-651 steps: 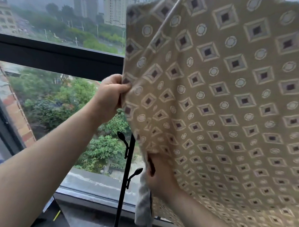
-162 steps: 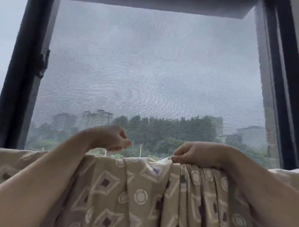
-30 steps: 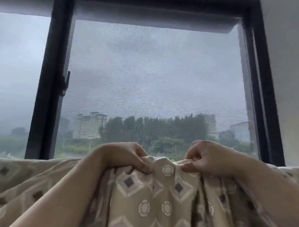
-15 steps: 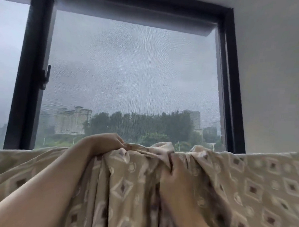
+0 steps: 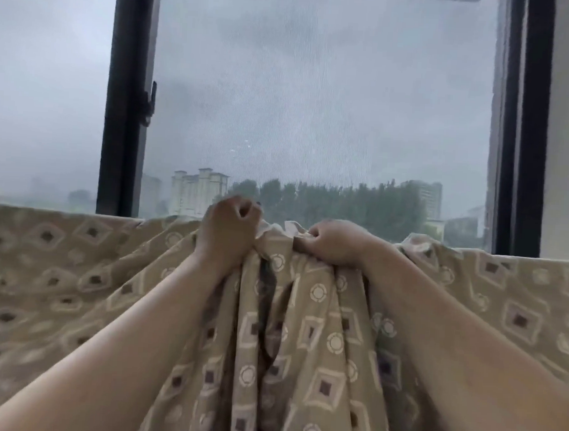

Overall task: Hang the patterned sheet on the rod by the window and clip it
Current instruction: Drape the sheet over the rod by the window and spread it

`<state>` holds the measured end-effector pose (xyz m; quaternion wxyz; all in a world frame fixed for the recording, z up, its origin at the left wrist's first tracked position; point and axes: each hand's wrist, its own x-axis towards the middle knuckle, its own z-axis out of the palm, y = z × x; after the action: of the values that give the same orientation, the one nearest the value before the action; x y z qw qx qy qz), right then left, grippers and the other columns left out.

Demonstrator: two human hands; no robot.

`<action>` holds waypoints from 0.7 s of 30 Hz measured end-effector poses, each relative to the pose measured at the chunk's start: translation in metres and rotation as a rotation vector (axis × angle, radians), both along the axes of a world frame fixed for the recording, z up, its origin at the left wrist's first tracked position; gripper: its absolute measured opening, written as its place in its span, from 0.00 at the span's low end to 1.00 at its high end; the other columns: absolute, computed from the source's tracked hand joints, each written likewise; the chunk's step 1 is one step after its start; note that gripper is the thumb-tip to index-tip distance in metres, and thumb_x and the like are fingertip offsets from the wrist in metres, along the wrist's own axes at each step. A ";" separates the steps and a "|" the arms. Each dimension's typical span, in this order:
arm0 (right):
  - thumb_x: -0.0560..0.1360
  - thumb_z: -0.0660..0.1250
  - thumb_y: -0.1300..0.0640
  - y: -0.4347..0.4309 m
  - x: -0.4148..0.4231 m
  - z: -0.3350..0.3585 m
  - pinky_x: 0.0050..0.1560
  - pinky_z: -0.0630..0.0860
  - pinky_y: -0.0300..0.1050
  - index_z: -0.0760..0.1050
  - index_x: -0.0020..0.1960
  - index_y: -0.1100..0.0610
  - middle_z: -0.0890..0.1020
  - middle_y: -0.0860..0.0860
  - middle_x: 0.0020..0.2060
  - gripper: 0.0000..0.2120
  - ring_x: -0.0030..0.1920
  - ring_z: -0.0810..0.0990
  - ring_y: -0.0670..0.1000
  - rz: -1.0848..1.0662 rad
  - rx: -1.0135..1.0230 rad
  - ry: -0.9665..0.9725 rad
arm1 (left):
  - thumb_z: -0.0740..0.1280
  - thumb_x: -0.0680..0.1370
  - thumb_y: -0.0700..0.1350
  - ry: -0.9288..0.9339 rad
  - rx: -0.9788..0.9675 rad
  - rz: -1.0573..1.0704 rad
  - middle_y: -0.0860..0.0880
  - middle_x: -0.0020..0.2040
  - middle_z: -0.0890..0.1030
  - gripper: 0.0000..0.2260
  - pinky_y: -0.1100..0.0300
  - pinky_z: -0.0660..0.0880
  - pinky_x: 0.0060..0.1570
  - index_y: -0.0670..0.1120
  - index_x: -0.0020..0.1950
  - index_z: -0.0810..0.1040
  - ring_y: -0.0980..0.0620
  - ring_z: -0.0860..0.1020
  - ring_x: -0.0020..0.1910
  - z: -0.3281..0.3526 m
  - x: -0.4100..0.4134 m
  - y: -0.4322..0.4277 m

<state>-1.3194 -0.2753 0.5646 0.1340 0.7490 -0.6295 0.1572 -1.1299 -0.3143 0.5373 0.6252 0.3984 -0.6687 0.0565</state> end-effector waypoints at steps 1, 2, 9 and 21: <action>0.76 0.51 0.29 -0.004 -0.001 -0.003 0.47 0.71 0.47 0.77 0.47 0.49 0.82 0.49 0.50 0.27 0.51 0.79 0.52 0.007 -0.030 0.001 | 0.64 0.76 0.48 0.057 -0.041 0.027 0.51 0.37 0.75 0.09 0.57 0.67 0.42 0.49 0.36 0.74 0.49 0.73 0.41 -0.011 0.006 0.004; 0.75 0.51 0.29 -0.007 -0.002 -0.006 0.45 0.72 0.47 0.77 0.47 0.48 0.81 0.47 0.47 0.26 0.50 0.79 0.51 0.013 -0.070 -0.001 | 0.65 0.75 0.48 0.102 -0.068 0.085 0.52 0.42 0.75 0.05 0.56 0.67 0.46 0.48 0.41 0.75 0.50 0.72 0.45 -0.026 0.014 0.009; 0.73 0.49 0.26 -0.017 0.000 -0.012 0.46 0.74 0.48 0.75 0.50 0.48 0.81 0.49 0.53 0.30 0.51 0.78 0.52 0.013 -0.184 0.039 | 0.64 0.70 0.67 -0.186 0.290 0.174 0.52 0.40 0.74 0.20 0.55 0.68 0.38 0.51 0.43 0.70 0.49 0.73 0.40 -0.157 0.013 0.018; 0.78 0.53 0.34 -0.033 -0.011 -0.019 0.52 0.68 0.50 0.68 0.64 0.48 0.78 0.54 0.64 0.23 0.63 0.75 0.57 0.067 -0.246 0.016 | 0.61 0.77 0.45 0.222 0.156 0.229 0.52 0.33 0.77 0.10 0.57 0.72 0.37 0.46 0.38 0.77 0.49 0.75 0.35 -0.062 0.077 0.019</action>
<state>-1.3303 -0.3083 0.5459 0.2246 0.7487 -0.5791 0.2314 -1.0528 -0.2954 0.4757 0.6521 0.5228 -0.5481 0.0308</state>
